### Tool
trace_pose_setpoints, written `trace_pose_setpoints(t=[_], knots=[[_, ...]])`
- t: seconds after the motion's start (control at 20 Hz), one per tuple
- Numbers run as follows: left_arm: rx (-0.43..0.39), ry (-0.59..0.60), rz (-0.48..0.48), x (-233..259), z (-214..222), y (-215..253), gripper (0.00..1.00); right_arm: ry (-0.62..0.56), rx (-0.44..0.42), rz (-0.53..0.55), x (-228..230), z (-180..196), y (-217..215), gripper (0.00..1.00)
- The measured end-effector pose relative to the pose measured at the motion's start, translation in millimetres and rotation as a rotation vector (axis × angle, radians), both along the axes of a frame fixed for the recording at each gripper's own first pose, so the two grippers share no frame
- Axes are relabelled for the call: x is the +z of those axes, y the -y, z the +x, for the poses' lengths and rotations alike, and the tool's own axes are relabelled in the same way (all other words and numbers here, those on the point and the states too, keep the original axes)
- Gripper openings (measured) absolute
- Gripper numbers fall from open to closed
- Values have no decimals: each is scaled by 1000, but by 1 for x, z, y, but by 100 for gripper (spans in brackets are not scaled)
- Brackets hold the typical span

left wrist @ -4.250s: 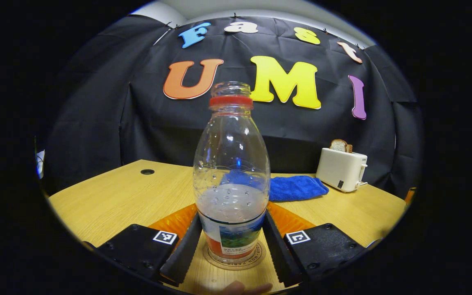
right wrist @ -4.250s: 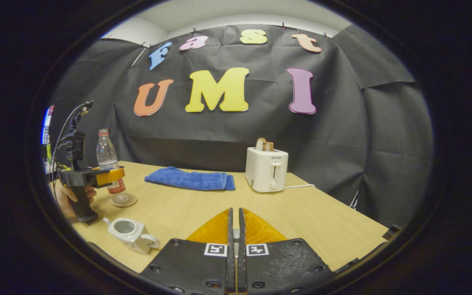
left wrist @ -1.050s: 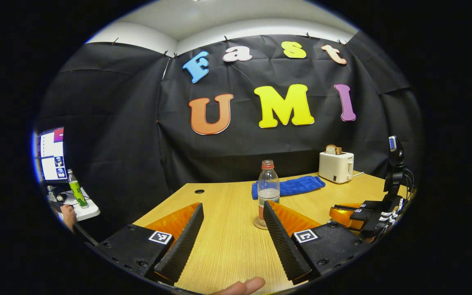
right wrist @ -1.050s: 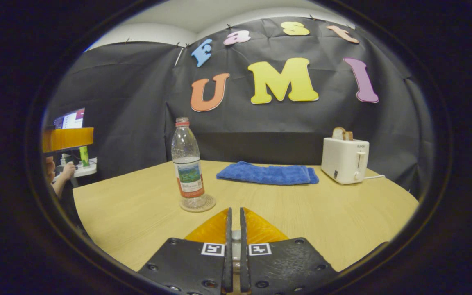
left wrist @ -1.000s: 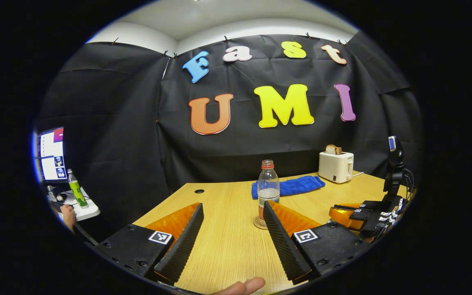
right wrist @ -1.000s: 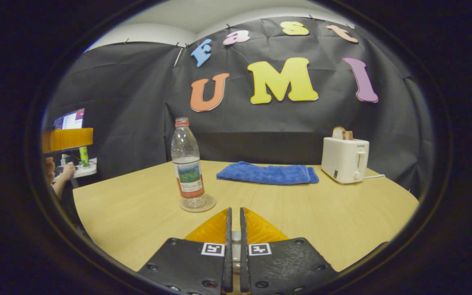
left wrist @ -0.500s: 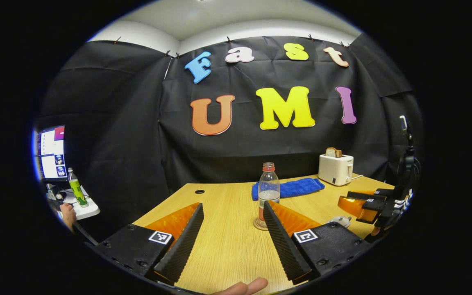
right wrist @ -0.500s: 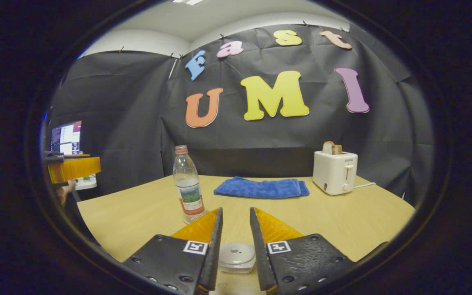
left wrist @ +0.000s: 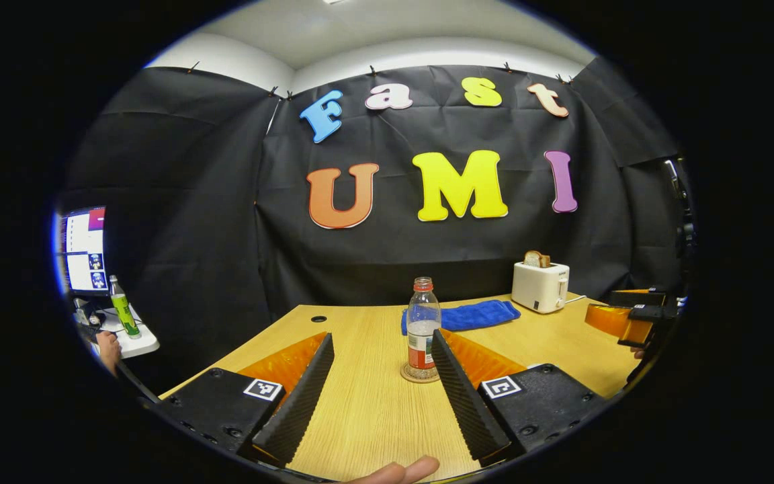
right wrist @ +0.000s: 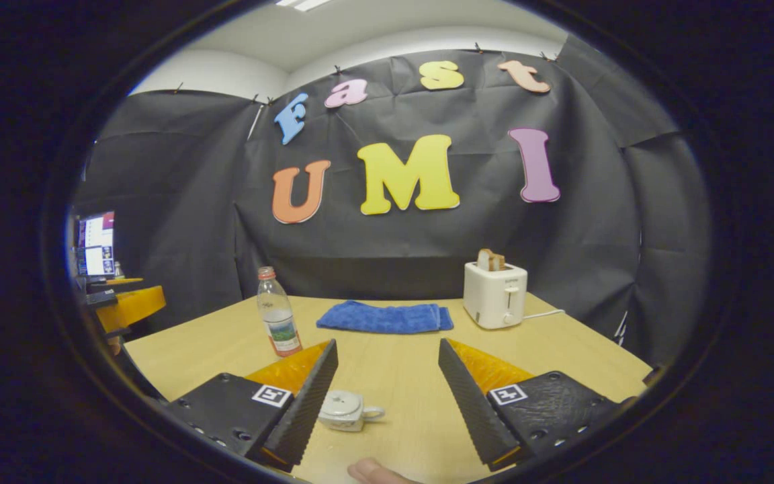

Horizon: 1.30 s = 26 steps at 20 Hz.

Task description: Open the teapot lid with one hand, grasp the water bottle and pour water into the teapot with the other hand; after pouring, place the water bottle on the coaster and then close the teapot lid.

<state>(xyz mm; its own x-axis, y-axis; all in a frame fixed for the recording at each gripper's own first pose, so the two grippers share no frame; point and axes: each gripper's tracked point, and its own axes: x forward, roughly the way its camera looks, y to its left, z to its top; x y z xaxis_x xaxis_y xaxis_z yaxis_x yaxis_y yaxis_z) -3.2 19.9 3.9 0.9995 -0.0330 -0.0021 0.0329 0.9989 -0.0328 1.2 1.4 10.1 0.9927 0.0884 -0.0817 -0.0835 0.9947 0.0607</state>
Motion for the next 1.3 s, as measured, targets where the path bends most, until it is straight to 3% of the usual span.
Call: trace_pose_setpoints(t=[0.25,0.45,0.8,1.0,1.3], knots=[[31,-4,4,3,-7,-1,92,22,-43,-90,14,-22,33,91],[-22,-34,-10,1,-13,14,92,35,-95,-180,12,-36,54,96],[2,-12,-1,10,-20,14,92,49,-121,-88,18,-43,84,95],[10,8,24,17,-22,13,92,72,-158,-149,24,-44,106,96],[30,9,26,16,-21,8,92,71,-193,-159,23,-39,120,95]])
